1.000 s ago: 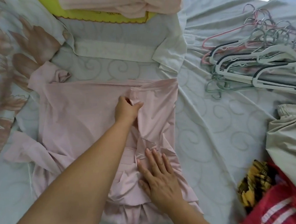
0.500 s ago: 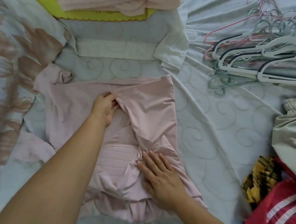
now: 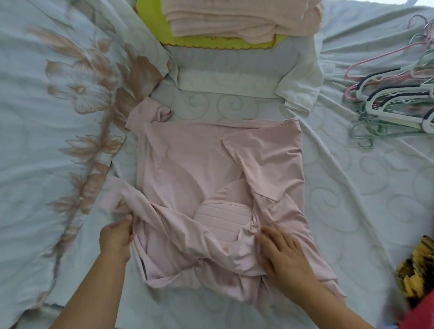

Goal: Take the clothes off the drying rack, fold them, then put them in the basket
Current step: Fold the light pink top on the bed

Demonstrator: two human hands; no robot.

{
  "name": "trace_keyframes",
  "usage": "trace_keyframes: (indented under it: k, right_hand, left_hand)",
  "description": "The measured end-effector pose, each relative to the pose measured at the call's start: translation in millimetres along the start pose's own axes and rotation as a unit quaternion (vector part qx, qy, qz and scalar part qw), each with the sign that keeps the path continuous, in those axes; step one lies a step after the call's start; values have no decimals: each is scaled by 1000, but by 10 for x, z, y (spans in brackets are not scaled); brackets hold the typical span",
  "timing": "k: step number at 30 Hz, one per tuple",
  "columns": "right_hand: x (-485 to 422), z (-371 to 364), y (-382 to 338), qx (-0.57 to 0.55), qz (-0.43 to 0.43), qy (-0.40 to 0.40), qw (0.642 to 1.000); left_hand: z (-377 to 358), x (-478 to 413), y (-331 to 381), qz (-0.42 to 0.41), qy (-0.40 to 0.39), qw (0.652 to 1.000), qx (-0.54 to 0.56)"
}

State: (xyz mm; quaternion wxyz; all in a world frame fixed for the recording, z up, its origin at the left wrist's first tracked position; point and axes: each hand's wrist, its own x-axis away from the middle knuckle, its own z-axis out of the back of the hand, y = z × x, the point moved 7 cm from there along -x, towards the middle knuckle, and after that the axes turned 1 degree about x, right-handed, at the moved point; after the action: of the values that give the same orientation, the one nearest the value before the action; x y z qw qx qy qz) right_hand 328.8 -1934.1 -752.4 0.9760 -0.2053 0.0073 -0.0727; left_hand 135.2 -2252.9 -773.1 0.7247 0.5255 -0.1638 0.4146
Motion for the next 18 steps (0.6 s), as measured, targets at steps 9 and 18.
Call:
trace_keyframes:
  k: [9,18]
  right_hand:
    - [-26,-87,18,-43,-83,-52,994]
    - [-90,-72,-1,-79,-174,-106,976]
  left_hand:
    - [-176,-285,292,82,-67,969,222]
    - [994,-313,691,-63,-148,881,445]
